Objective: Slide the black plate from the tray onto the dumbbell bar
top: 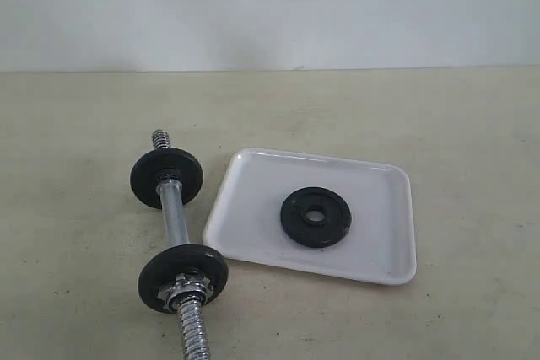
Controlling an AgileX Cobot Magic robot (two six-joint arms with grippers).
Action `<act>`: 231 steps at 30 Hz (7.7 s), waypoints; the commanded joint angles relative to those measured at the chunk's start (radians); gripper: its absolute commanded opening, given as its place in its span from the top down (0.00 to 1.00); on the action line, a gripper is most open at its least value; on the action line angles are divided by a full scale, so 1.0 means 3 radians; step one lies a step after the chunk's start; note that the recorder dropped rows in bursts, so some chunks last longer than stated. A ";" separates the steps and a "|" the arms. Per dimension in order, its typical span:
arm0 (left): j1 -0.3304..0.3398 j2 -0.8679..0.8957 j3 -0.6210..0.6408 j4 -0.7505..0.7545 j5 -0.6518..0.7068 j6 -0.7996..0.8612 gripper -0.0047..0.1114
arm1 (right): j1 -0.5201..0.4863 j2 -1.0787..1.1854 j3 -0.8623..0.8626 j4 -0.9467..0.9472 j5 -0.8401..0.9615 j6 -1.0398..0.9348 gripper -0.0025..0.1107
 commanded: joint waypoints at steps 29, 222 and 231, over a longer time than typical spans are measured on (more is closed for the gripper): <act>-0.0018 0.1495 -0.1185 -0.4115 0.3198 0.4517 0.92 | 0.0002 0.0055 -0.0018 0.0743 0.0886 -0.1716 0.98; -0.1372 0.4583 -0.1367 -0.6707 0.1638 0.5809 0.92 | 0.0002 0.0544 -0.0018 0.1645 0.1630 -0.2680 0.98; -0.1372 0.4583 -0.1367 -0.6707 0.1623 0.5809 0.92 | 0.0002 0.0544 -0.0018 0.1645 0.1630 -0.2680 0.98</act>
